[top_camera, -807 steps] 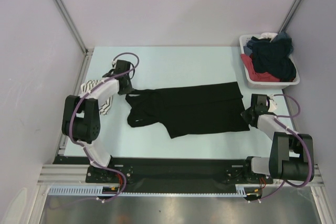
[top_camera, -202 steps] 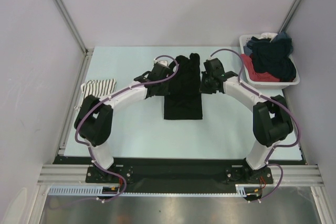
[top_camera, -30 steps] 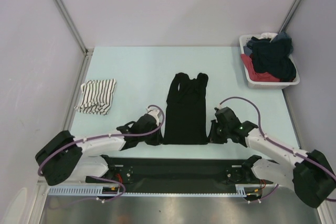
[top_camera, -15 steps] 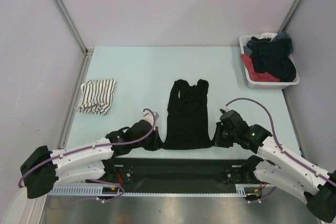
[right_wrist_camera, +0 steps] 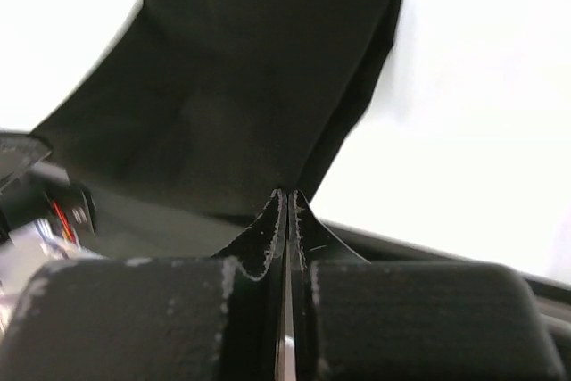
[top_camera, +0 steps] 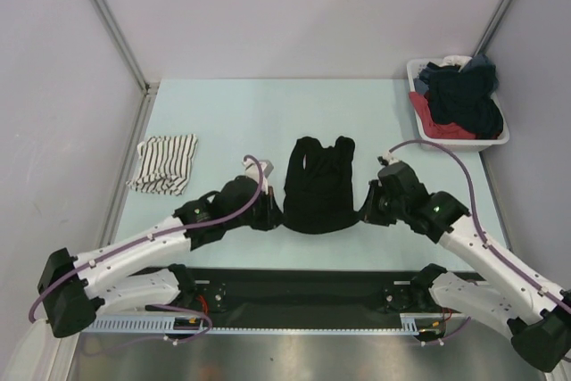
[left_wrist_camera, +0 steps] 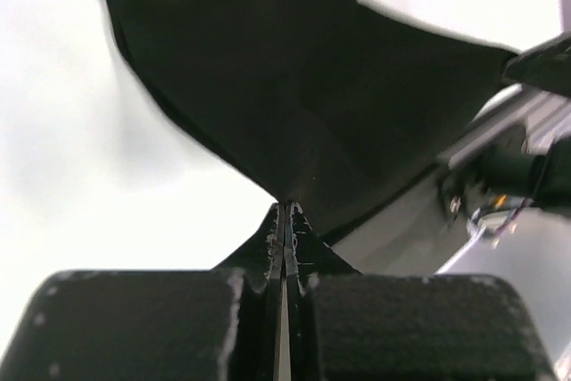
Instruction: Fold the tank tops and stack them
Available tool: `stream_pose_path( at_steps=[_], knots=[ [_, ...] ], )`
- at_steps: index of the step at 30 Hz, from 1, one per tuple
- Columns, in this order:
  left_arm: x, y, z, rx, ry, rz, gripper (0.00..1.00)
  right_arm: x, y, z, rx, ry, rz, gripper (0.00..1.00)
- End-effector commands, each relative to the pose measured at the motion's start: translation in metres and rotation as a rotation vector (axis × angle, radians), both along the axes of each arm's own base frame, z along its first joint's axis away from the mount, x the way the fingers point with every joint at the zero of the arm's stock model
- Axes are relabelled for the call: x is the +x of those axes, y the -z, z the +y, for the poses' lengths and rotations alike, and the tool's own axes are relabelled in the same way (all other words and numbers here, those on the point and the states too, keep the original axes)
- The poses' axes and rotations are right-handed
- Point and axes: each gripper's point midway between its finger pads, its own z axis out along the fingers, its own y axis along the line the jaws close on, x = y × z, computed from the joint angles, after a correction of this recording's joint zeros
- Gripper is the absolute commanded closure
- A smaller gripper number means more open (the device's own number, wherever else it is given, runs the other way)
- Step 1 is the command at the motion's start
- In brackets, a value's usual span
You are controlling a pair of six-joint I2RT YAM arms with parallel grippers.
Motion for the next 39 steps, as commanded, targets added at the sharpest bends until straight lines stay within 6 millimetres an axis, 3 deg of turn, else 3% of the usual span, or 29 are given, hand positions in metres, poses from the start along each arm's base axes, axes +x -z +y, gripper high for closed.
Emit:
stream_pose_path(
  at_steps=[1, 9, 10, 16, 17, 18, 24, 25, 26, 31, 32, 33, 39],
  knots=[
    [0.031, -0.033, -0.005, -0.004, 0.003, -0.088, 1.00, 0.030, -0.025, -0.003, 0.004, 0.012, -0.080, 1.00],
    [0.089, -0.061, -0.008, -0.013, -0.026, -0.113, 1.00, 0.091, -0.057, -0.007, 0.052, 0.045, -0.134, 1.00],
    [0.100, -0.056, -0.006, 0.004, -0.041, -0.100, 1.00, 0.099, -0.060, -0.010, 0.053, 0.052, -0.143, 1.00],
    [0.137, -0.067, -0.014, -0.012, -0.042, -0.102, 1.00, 0.141, -0.069, -0.009, 0.064, 0.055, -0.144, 1.00],
    [0.145, -0.060, -0.014, 0.004, -0.054, -0.086, 1.00, 0.146, -0.069, -0.010, 0.062, 0.049, -0.142, 1.00],
    [0.151, -0.059, -0.014, 0.006, -0.056, -0.083, 1.00, 0.154, -0.058, -0.010, 0.049, 0.048, -0.113, 1.00],
    [0.193, -0.047, -0.019, 0.001, -0.085, -0.047, 1.00, 0.193, -0.049, -0.020, 0.085, 0.083, -0.093, 1.00],
    [0.200, -0.037, -0.018, 0.005, -0.088, -0.025, 1.00, 0.202, -0.042, -0.019, 0.094, 0.083, -0.084, 1.00],
    [0.205, -0.036, -0.018, 0.004, -0.093, -0.020, 1.00, 0.208, -0.049, -0.018, 0.113, 0.077, -0.092, 1.00],
    [0.236, -0.023, -0.015, 0.020, -0.119, -0.006, 1.00, 0.239, -0.038, -0.020, 0.113, 0.063, -0.061, 1.00],
    [0.240, -0.019, -0.015, 0.026, -0.118, 0.002, 1.00, 0.245, -0.027, -0.019, 0.112, 0.061, -0.036, 1.00],
    [0.243, -0.017, -0.016, 0.028, -0.115, 0.009, 1.00, 0.252, -0.030, -0.018, 0.115, 0.061, -0.046, 1.00],
    [0.280, -0.005, -0.018, 0.057, -0.134, 0.010, 1.00, 0.284, -0.002, -0.016, 0.131, 0.082, -0.002, 1.00]
  ],
)
